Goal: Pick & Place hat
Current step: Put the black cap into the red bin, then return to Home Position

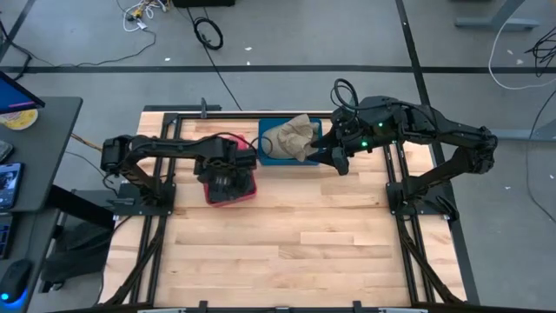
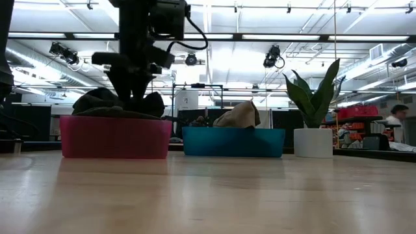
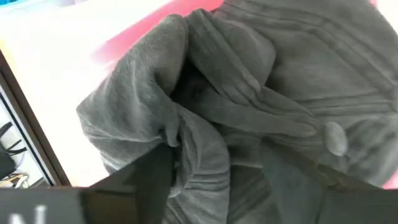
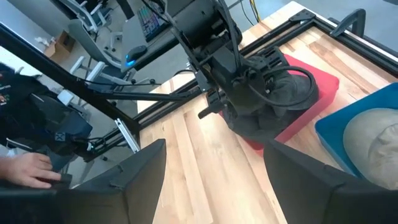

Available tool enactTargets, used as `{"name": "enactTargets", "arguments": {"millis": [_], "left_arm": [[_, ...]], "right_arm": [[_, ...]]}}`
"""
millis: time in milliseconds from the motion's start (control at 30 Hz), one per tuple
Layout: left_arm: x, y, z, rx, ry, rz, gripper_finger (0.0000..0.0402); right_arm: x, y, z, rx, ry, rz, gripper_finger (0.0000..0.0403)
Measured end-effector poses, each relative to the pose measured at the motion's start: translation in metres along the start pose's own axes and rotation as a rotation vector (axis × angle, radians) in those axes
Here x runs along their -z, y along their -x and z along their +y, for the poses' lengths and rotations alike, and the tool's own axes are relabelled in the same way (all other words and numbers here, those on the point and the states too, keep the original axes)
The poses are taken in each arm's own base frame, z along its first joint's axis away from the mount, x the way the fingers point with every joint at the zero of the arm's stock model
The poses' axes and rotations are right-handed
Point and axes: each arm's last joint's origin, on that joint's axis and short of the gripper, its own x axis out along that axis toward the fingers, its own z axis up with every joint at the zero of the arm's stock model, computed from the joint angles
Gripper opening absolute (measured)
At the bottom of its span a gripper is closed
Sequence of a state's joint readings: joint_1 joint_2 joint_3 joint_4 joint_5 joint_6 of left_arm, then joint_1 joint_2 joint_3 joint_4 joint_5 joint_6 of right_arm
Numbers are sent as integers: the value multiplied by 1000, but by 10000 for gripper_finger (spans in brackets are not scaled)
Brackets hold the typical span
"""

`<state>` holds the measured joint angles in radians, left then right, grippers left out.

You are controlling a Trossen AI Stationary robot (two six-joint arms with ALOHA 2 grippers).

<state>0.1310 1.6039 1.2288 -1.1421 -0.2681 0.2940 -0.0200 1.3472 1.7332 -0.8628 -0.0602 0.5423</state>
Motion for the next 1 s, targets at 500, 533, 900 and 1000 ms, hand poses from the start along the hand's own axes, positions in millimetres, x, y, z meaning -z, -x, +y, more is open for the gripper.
{"name": "enactTargets", "arguments": {"millis": [500, 533, 900, 1000], "left_arm": [[9, 36, 2, 79, 74, 57, 328], [8, 39, 1, 89, 79, 27, 324], [6, 47, -8, 195, 155, -39, 349], [9, 51, -8, 197, 221, -38, 357]], "right_arm": [[2, 0, -1, 6, 25, 28, 272], [2, 0, -1, 6, 25, 28, 272], [3, 0, -1, 7, 25, 33, 272], [3, 0, -2, 9, 26, 38, 272]]}}
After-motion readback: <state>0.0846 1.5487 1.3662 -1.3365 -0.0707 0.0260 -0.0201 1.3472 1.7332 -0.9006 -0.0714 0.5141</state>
